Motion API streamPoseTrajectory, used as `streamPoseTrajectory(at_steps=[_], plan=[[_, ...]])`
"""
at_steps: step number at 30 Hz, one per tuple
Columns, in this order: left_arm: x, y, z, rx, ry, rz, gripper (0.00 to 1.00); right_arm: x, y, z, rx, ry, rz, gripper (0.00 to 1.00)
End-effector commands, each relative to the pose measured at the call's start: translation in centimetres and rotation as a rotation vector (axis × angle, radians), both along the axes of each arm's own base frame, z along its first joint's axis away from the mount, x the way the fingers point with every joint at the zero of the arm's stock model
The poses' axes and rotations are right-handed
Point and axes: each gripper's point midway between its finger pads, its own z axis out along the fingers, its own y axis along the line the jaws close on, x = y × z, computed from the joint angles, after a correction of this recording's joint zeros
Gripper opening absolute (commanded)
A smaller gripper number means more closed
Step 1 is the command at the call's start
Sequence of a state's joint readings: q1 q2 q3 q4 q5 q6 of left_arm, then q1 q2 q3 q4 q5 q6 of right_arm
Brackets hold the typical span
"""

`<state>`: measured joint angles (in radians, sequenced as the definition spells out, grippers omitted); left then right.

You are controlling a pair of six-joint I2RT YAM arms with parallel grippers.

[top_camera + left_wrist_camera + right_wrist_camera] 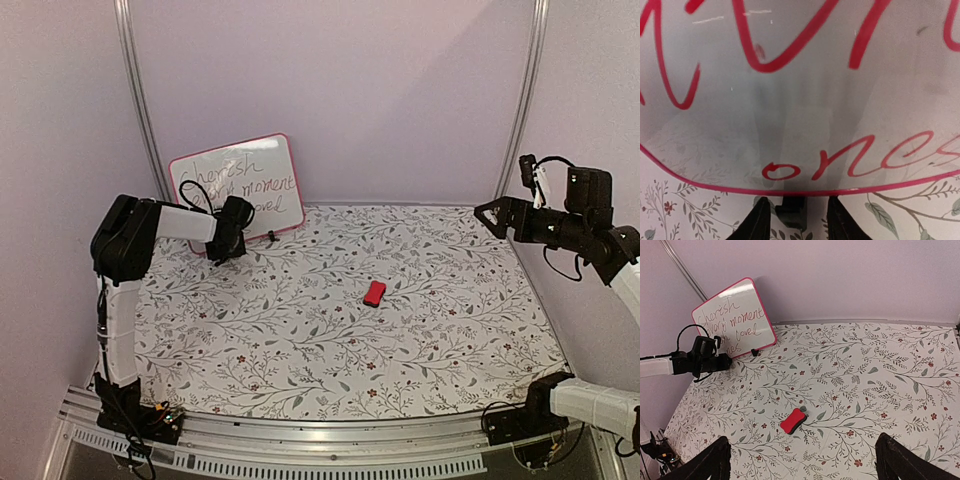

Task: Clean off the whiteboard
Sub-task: Move the whiteboard to the center of the board.

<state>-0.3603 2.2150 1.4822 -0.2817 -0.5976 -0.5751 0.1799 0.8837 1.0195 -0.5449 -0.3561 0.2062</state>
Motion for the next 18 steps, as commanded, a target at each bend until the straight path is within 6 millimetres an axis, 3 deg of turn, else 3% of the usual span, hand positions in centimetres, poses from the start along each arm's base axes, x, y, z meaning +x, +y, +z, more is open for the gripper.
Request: streamPoseTrajectory(at_steps=[1,15,18], plan=[[0.22,-0.11,-0.46,0.009,-0.006,0.012,0.36,0.06,0.12,-0.13,0.013,-0.005,0.009,0.99],[-0.05,-0.08,-1.02,0.009,-0.018,-0.001,0.01,0.07,0.31,-0.48,0.016,0.002,0.019,0.99],[-0.28,-0.14,-1.04,0.015,-0.023,-0.002,0.0,0.05,0.31,-0.55,0.016,0.003,0.02,0.99]])
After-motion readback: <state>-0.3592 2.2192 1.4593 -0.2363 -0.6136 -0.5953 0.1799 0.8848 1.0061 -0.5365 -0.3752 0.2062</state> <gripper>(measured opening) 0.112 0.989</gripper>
